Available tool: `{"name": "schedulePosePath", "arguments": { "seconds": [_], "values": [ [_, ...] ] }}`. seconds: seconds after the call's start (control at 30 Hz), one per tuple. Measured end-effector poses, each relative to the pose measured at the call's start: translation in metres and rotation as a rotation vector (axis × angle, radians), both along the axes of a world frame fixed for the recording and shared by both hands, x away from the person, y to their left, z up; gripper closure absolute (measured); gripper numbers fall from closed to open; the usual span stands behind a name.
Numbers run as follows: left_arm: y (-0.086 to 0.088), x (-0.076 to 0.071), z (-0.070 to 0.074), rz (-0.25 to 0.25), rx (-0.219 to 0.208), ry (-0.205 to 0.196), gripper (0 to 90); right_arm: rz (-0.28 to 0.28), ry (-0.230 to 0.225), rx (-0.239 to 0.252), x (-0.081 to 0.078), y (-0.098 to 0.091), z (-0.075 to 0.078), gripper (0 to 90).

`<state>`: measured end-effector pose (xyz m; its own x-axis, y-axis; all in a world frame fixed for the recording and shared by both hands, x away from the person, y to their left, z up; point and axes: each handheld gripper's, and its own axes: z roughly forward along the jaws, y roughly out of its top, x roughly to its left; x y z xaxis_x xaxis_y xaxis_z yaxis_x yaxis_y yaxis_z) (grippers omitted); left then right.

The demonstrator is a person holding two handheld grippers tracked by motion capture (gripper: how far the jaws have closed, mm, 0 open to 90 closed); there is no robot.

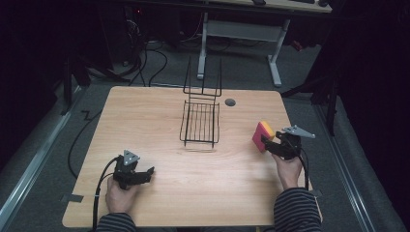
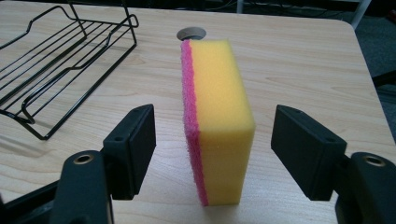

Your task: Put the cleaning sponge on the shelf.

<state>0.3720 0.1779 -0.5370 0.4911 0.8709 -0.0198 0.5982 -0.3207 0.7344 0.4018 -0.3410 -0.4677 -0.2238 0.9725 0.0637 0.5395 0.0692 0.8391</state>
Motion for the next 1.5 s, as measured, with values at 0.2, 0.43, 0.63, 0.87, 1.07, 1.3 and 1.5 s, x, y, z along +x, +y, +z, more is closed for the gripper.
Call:
{"name": "schedulePosePath", "arguments": {
  "seconds": [0.2, 0.43, 0.63, 0.87, 1.07, 1.3, 1.5],
  "values": [
    [0.000, 0.000, 0.000, 0.000, 0.000, 0.000, 18.5, -0.005, 0.018, 0.005, 0.006, 0.000, -0.007, 33.3],
    [0.000, 0.000, 0.000, 0.000, 0.001, 0.000, 18.5, -0.011, 0.046, 0.008, 0.014, 0.001, -0.016, 34.8],
    [0.000, 0.000, 0.000, 0.000, 0.002, -0.001, 18.5, -0.012, 0.058, 0.000, 0.018, 0.002, -0.021, 36.2],
    [0.000, 0.000, 0.000, 0.000, 0.002, -0.001, 18.5, -0.012, 0.066, -0.004, 0.020, 0.002, -0.026, 45.0],
    [0.000, 0.000, 0.000, 0.000, 0.002, -0.001, 18.6, -0.023, 0.061, -0.019, 0.019, 0.001, -0.029, 52.8],
    [0.000, 0.000, 0.000, 0.000, 0.002, -0.001, 18.6, -0.020, 0.058, -0.029, 0.017, 0.001, -0.029, 58.5],
    [0.000, 0.000, 0.000, 0.000, 0.002, -0.001, 18.5, -0.016, 0.053, -0.038, 0.016, 0.001, -0.028, 60.5]
  ]
}}
